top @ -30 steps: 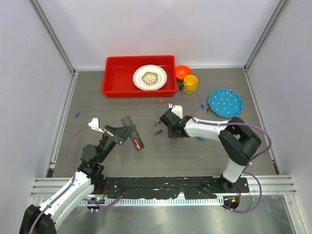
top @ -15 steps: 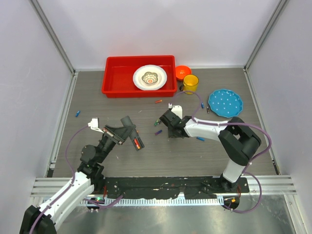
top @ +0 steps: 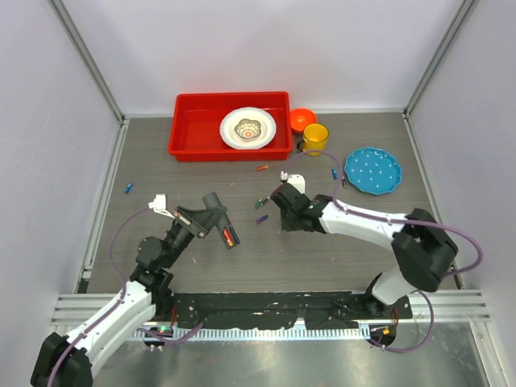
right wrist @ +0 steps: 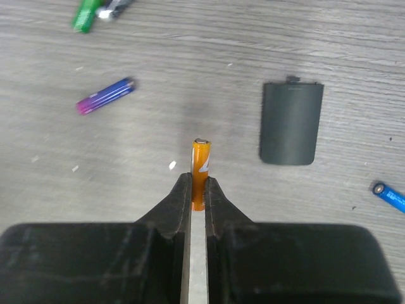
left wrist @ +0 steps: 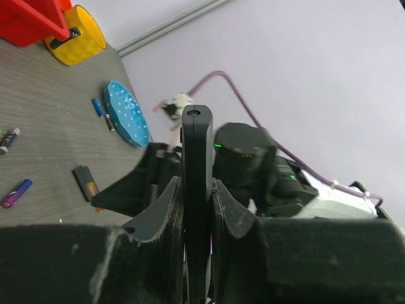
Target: Load the batteries into the remote control
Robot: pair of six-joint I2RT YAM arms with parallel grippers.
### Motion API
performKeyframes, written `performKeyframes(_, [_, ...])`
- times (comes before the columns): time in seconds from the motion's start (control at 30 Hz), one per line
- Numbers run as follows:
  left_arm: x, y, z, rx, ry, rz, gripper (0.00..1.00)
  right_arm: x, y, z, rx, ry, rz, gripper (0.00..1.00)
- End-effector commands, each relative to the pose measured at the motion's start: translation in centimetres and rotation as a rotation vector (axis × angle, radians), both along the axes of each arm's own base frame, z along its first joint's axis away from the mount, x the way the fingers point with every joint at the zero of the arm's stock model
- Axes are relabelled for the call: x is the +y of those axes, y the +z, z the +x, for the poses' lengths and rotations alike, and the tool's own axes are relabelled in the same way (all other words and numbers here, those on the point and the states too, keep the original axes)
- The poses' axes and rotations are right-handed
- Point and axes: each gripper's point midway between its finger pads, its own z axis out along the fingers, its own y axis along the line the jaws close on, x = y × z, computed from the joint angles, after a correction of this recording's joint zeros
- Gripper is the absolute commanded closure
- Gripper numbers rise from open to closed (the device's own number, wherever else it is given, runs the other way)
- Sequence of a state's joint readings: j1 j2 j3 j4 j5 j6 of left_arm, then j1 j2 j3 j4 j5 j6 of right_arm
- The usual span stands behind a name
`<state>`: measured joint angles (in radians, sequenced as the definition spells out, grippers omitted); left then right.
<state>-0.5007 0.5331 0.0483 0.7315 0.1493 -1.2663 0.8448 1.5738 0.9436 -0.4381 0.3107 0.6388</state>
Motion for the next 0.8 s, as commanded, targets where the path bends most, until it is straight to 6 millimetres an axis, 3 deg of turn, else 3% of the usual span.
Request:
performKeyframes(0.0, [0.3, -2.8, 0.1, 0.016, 0.020, 0.031, 1.00, 2.7, 6.9, -1.1, -0.159, 0.160, 0.134, 0.95])
performKeyframes(0.13, [0.0, -2.4, 0.5, 0.004, 0.014, 0.034, 1.00, 4.0, 9.8, -3.5, -0.248, 0.360, 0.129, 0.94])
performKeyframes(0.27, [-0.3, -2.1, 0.7, -0.007, 0.008, 0.029, 1.00, 3.9, 12.7, -5.2, -0.238, 0.426, 0.155, 0.99])
performKeyframes(0.33, [-0.4, -1.7, 0.8, -0.024, 0.003, 0.018, 1.00, 3.4, 13.2, -6.3, -0.190, 0.476, 0.139, 0.99])
performKeyframes(0.57, [-0.8, -0.3, 1.0, -0.077, -0.013, -0.035, 1.00, 5.0, 18.8, -9.0, -0.194, 0.546, 0.362, 0.99])
performKeyframes(0.63, [-0.9, -0.3, 1.2, -0.074, -0.019, -0.048, 1.00, 5.4, 19.0, -10.0, -0.143, 0.566, 0.392, 0.99])
performKeyframes(0.77, [-1.7, 0.6, 1.6, -0.088, -0.051, -0.070, 1.00, 6.6, 19.0, -10.2, -0.081, 0.543, 0.409, 0.99])
